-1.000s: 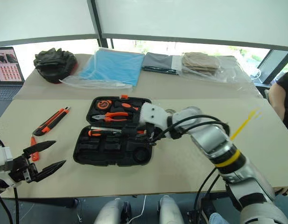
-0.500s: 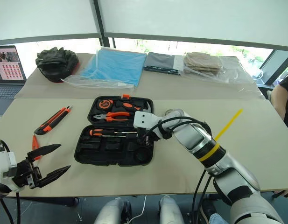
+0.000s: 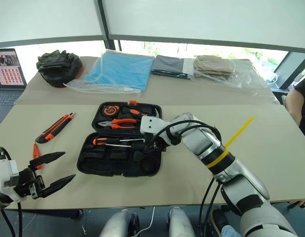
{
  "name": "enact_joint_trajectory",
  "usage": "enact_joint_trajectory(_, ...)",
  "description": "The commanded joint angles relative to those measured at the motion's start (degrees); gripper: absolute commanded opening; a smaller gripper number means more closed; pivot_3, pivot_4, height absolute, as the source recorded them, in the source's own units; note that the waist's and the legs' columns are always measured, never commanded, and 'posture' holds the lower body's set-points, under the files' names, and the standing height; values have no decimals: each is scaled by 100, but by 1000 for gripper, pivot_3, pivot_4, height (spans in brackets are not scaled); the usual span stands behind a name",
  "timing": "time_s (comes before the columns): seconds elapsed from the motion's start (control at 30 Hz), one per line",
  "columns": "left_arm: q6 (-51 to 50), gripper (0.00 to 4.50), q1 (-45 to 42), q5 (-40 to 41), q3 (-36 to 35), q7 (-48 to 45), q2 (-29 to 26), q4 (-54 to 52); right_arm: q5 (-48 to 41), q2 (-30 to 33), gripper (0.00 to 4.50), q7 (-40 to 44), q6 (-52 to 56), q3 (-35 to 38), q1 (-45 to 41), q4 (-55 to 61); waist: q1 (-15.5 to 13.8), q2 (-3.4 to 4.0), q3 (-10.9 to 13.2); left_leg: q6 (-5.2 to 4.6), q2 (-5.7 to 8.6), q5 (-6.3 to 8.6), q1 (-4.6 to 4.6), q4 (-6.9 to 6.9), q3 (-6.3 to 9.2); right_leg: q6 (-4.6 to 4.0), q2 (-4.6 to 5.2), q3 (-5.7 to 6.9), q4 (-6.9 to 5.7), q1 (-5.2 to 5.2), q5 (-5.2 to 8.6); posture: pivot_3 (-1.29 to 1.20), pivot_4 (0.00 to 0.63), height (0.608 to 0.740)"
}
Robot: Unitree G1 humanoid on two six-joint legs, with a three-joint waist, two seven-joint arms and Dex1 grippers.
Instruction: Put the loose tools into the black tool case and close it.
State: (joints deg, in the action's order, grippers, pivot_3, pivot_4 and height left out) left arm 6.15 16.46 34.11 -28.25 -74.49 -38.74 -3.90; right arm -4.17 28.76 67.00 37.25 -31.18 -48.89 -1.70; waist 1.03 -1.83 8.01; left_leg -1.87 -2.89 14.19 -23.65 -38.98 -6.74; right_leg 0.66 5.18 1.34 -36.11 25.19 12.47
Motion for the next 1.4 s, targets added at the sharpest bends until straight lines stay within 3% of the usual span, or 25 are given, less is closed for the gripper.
enact_joint_trajectory(0.03, 88, 4500, -15, 58, -120, -37, -94, 24, -520, 237, 3158, 677, 82, 362, -192, 461, -2, 0, 0, 0, 0, 0, 0, 0, 0, 0, 0, 1, 0, 0, 0, 0, 150, 740)
enact_joint_trajectory(0.17, 102, 4500, -62, 47, -111, -49, -109, 89, -785, 85, 3158, 654, -438, 719, -69, 370, -11, 1, 1, 0, 1, 0, 0, -1, 2, 0, 3, 3, 1, -2, 0, 0, 150, 740)
enact_joint_trajectory(0.2, 104, 4500, -75, 46, -100, -48, -108, 98, -807, -75, 2663, 429, -496, 835, -5, 277, -7, 1, 0, 0, 1, 0, 0, -1, 2, 0, 3, 3, 1, -2, 0, 0, 150, 740)
enact_joint_trajectory(0.4, 116, 4500, -139, 13, -37, -50, -79, 129, -602, -554, 890, -72, -1024, 851, 342, -127, -3, 0, 0, 4, 0, -2, 4, 1, 2, -2, 1, 6, -2, -4, 1, 0, 150, 740)
enact_joint_trajectory(0.47, 120, 4500, -160, 9, -36, -55, -81, 149, -534, -694, 84, -201, -1156, 818, 428, -272, -13, 0, 0, 3, 4, -2, -1, 0, 1, -1, 5, 5, -1, -3, 0, 0, 150, 740)
enact_joint_trajectory(0.8, 108, 4500, -161, -9, -59, -9, -81, 116, -125, -861, 38, -169, -1701, 541, 579, -1196, -3, 1, 1, 5, 2, -3, 1, 0, 3, 0, 2, 8, -2, -5, 0, 0, 150, 740)
enact_joint_trajectory(1.2, 118, 4500, 152, 11, -160, 219, 6, -138, 163, -1266, 38, -422, -1612, 391, 634, -1615, 100, 2, -3, 17, -6, -9, 47, 8, 2, -10, -3, 0, -12, -29, 2, 0, 150, 740)
enact_joint_trajectory(1.33, 148, 4500, 332, 40, -257, 463, 166, -303, -152, -1342, 38, -474, -1681, 727, 789, -1061, 149, 2, -3, 25, -10, -14, 48, 11, 4, -17, -6, -3, -16, -26, 0, 0, 150, 740)
enact_joint_trajectory(1.4, 130, 4500, 526, 117, -476, 730, 335, -385, -698, -1319, 38, -494, -1770, 1352, 1037, -529, 142, 2, -3, 26, -11, -14, 45, 13, 6, -20, -7, -2, -15, -23, 0, 0, 150, 740)
